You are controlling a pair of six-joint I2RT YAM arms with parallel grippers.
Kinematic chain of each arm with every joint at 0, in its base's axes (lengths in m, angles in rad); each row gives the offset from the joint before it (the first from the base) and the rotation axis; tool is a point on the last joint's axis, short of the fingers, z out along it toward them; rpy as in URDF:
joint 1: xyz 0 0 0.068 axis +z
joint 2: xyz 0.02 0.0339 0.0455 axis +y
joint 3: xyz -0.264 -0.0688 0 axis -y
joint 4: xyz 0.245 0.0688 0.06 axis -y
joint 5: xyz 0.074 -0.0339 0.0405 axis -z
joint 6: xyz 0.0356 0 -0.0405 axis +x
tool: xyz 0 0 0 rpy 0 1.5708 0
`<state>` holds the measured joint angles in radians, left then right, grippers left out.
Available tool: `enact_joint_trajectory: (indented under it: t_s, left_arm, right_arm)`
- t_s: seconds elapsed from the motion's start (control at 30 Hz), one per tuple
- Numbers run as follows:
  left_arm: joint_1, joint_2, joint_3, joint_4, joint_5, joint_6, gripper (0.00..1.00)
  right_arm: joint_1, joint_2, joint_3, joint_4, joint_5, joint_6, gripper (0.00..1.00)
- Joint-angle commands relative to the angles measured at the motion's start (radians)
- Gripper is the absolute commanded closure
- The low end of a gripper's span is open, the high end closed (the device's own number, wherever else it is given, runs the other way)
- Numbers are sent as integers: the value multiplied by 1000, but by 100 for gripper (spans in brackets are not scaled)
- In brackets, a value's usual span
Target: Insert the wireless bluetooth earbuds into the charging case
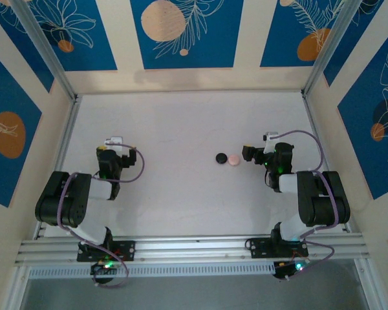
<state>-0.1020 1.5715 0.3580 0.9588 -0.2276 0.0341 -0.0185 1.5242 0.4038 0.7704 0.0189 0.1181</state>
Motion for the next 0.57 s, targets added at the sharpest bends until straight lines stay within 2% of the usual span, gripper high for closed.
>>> enact_joint_trajectory:
  t_s: [0.0, 0.53]
  left_arm:
    - [5, -11, 6, -1, 23, -5, 0]
    - [6, -10, 6, 0, 22, -5, 0]
  right_arm:
    - [8, -1, 17, 26, 14, -26, 1]
    - [5, -1, 18, 27, 9, -24, 1]
